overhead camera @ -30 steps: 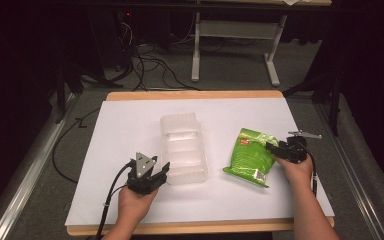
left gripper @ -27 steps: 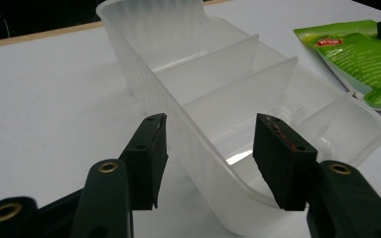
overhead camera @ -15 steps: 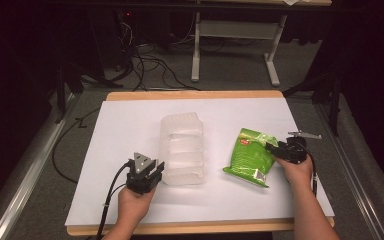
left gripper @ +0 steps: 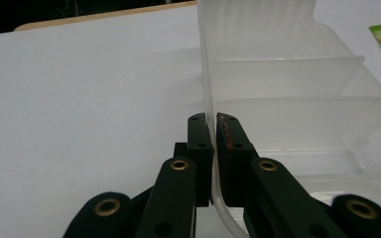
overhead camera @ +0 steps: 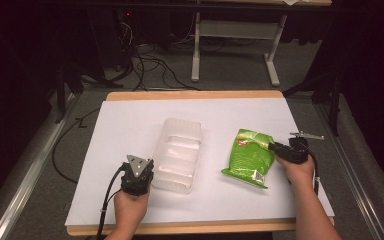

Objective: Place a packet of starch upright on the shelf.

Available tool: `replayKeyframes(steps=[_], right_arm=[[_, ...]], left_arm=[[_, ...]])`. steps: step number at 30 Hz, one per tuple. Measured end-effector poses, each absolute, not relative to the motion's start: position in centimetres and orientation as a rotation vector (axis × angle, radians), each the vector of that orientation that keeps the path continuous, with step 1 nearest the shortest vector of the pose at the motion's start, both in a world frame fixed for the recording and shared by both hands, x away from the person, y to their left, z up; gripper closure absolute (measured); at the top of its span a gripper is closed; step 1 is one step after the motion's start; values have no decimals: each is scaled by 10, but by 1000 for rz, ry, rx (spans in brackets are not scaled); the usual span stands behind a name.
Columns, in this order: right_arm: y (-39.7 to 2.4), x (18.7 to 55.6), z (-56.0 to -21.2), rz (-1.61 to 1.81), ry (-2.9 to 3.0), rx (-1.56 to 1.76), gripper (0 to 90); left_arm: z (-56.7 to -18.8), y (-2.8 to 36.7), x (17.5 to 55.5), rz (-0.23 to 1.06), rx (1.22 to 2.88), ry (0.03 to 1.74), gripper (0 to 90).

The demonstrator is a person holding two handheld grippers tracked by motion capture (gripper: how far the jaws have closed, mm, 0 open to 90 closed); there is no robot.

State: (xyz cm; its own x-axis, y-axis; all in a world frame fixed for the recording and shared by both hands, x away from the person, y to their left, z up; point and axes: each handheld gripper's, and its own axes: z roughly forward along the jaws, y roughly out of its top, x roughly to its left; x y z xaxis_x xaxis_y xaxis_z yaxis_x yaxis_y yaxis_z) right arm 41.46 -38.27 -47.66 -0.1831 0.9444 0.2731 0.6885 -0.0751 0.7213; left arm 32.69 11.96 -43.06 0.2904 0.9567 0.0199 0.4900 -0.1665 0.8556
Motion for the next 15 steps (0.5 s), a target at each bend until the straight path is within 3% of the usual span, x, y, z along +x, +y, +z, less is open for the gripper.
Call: replayKeyframes(steps=[5, 11, 14, 15], right_arm=[[-380, 412, -472, 1183, 1931, 1706, 849], [-374, 407, -463, 1195, 1923, 1635, 870], [-374, 401, -456, 1238, 1895, 1603, 874], [-374, 401, -456, 1238, 1895, 1603, 874]], left_arm=[[-432, 131, 332, 791, 1706, 1400, 869], [-434, 138, 336, 801, 1648, 1437, 869], [-433, 141, 332, 734, 1648, 1393, 731], [-430, 142, 330, 730, 1639, 1371, 731]])
